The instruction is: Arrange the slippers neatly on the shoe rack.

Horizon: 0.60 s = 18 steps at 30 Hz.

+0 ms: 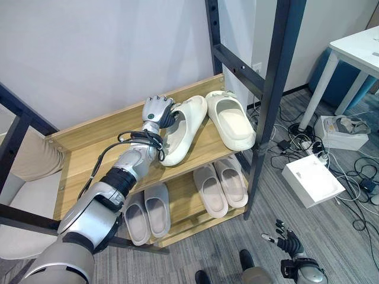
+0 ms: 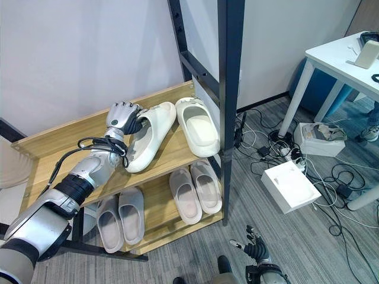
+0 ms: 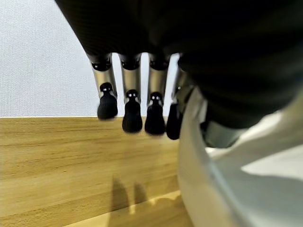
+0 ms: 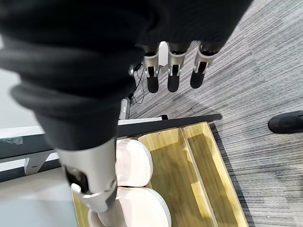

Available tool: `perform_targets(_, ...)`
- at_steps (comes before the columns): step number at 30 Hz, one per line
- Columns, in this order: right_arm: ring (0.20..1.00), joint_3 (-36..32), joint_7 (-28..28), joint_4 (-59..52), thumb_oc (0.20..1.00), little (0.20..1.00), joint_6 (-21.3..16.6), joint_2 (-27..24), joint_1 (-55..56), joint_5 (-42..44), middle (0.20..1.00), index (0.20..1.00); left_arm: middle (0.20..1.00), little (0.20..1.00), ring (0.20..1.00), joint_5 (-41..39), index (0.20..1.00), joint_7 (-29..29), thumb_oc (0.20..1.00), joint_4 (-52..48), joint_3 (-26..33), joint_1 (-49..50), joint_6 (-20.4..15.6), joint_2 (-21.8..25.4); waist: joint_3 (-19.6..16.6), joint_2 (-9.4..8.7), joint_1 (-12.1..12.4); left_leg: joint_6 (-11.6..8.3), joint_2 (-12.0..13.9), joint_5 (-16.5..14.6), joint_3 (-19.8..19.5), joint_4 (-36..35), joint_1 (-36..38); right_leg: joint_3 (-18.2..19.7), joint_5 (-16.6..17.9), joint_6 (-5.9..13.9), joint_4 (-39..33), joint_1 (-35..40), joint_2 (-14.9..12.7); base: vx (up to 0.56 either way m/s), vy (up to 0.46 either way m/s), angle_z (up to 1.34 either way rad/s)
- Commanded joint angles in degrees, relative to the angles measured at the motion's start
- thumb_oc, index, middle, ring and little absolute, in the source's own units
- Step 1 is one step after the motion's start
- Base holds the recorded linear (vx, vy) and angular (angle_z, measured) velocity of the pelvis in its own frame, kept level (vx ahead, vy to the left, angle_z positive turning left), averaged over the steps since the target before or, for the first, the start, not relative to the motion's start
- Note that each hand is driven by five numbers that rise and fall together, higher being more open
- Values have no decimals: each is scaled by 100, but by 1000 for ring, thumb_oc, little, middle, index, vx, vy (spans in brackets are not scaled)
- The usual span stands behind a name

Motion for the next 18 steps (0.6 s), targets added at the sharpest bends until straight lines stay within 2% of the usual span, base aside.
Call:
perform_targets(1, 1000, -9, 22, -283, 1000, 1000, -223, 80, -123, 130, 1000, 1000, 200, 200, 200, -53, 200, 56, 200, 639, 133, -688, 76, -25, 148, -276, -40, -115, -79, -460, -286, 2, 501, -404, -610, 318, 45, 506, 27, 0, 0, 0)
perform_targets(2, 1000, -16, 27, -272, 1000, 1000, -234, 92, -114, 134, 1000, 1000, 200, 200, 200, -39, 200, 59, 200, 630, 189, -602, 95, 17, 142, -300, -9, -118, -78, -454, -323, 2, 507, -435, -624, 309, 37, 534, 31, 0, 0, 0)
perform_targets(3, 1000, -19, 36, -258, 1000, 1000, -229, 98, -117, 153, 1000, 1000, 341, 341, 341, -45, 341, 54, 341, 659, 202, -562, 99, 36, 138, -312, 14, -120, -73, -450, -337, 2, 509, -453, -628, 305, 36, 542, 34, 0, 0, 0)
perform_targets(4, 1000, -23, 42, -261, 1000, 1000, -231, 106, -111, 160, 1000, 1000, 815, 815, 815, -58, 815, 17, 815, 560, 232, -532, 99, 93, 134, -325, 31, -120, -74, -451, -353, 2, 510, -470, -632, 303, 31, 555, 37, -11, -21, 4)
perform_targets(5, 1000, -18, 57, -261, 1000, 1000, -220, 105, -111, 167, 1000, 1000, 1000, 1000, 1000, -28, 1000, 9, 1000, 503, 233, -513, 98, 108, 129, -335, 48, -122, -75, -450, -365, 2, 509, -489, -637, 301, 29, 565, 42, -10, -15, 11)
perform_targets(13, 1000, -1, 112, -263, 1000, 1000, -150, 196, -128, 164, 1000, 1000, 1000, 1000, 1000, 124, 1000, -146, 1000, -170, 403, -246, 16, 236, 104, -395, 183, -115, -82, -441, -467, 2, 503, -574, -657, 285, 16, 624, 42, -8, -4, 7)
perform_targets(17, 1000, -54, 133, -264, 1000, 1000, -90, 212, -163, 174, 1000, 1000, 1000, 1000, 1000, 115, 1000, -237, 1000, -800, 638, -48, -70, 380, 79, -416, 262, -113, -83, -436, -528, 2, 501, -622, -671, 273, 11, 657, 35, -13, -4, 10)
perform_targets(18, 1000, -111, 153, -269, 1000, 1000, -52, 229, -170, 201, 1000, 1000, 1000, 1000, 1000, 45, 1000, -330, 1000, -1211, 800, 51, -157, 485, 64, -423, 317, -116, -92, -429, -559, 2, 498, -653, -670, 268, 8, 673, 28, -17, 1, 15)
